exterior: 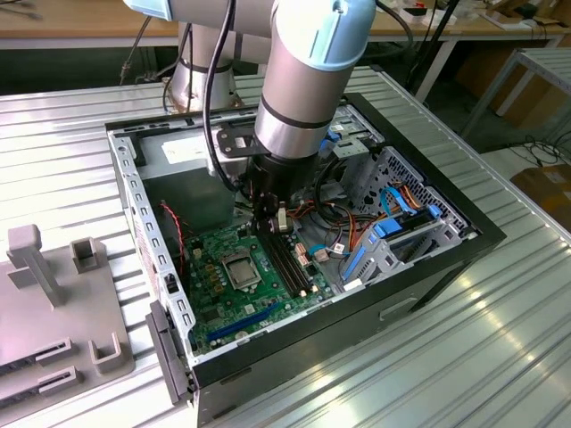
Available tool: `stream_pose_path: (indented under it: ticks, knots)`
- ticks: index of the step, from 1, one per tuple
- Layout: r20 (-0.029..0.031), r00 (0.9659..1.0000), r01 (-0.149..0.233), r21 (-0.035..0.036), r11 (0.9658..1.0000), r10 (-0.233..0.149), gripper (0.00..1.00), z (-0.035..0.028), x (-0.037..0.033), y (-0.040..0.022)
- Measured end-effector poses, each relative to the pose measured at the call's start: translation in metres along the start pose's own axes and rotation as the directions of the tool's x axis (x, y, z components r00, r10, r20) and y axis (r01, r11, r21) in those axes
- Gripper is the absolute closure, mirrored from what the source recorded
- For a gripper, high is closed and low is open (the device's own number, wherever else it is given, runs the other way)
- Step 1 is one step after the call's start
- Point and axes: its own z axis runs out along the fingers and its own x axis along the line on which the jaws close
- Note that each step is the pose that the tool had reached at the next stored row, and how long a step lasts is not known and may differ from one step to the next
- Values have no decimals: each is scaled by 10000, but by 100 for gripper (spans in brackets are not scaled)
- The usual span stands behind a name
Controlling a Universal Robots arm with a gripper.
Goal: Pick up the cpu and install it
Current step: 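Close the cpu cover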
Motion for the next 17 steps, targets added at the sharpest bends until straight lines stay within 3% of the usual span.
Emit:
stream_pose_path:
  ticks: [8, 14, 17]
  knots:
    - [-1, 10000, 1, 0, 10000, -1, 89, 0, -53, -120]
    - [-2, 10000, 2, 0, 10000, -2, 89, 3, -154, -124]
    - [-1, 10000, 0, 1, 10000, 0, 89, 7, -244, -117]
